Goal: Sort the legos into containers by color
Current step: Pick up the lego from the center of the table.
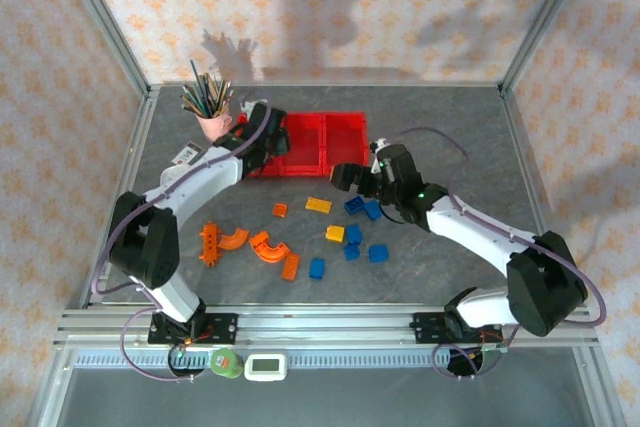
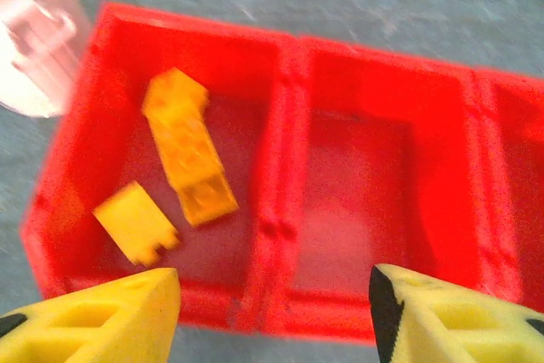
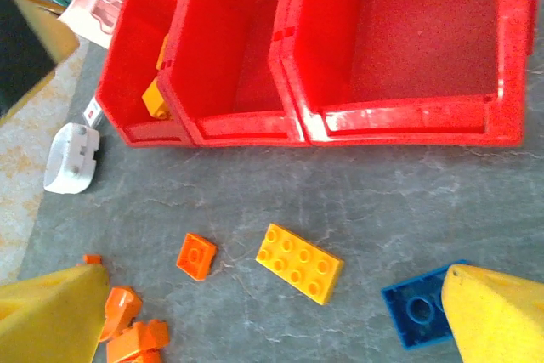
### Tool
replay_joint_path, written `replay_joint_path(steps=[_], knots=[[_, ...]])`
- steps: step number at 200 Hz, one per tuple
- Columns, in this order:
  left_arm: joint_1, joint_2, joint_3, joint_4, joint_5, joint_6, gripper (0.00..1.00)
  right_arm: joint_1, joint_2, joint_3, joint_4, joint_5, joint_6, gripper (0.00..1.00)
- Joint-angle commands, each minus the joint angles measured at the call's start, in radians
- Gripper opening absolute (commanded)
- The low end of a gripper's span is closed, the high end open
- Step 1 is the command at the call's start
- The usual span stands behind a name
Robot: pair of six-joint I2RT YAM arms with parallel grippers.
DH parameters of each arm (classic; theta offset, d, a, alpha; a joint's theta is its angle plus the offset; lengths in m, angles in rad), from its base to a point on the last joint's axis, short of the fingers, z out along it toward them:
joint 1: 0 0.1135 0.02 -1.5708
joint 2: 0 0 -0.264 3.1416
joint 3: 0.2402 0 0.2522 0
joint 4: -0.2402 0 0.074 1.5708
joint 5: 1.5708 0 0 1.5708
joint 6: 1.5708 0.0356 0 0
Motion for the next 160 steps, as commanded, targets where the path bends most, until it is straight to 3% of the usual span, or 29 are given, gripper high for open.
replay_joint_path(steps=[1, 69, 160], knots=[[-0.060, -0.054, -0.076, -0.054, -0.017, -0.095, 0.64, -0.015, -0.039, -0.054, -0.058, 0.015, -0.053, 1.00], [-0.261, -0.051, -0.209, 0.032, 0.006, -0.369, 0.71, -0.063, -0.076, -0.182, -0.012, 0.000, -0.070, 1.00], [-0.337, 0.104, -0.215, 0.104, 0.016, -0.536, 0.78, -0.121, -0.107, -0.231, 0.008, -0.013, -0.082, 1.00]])
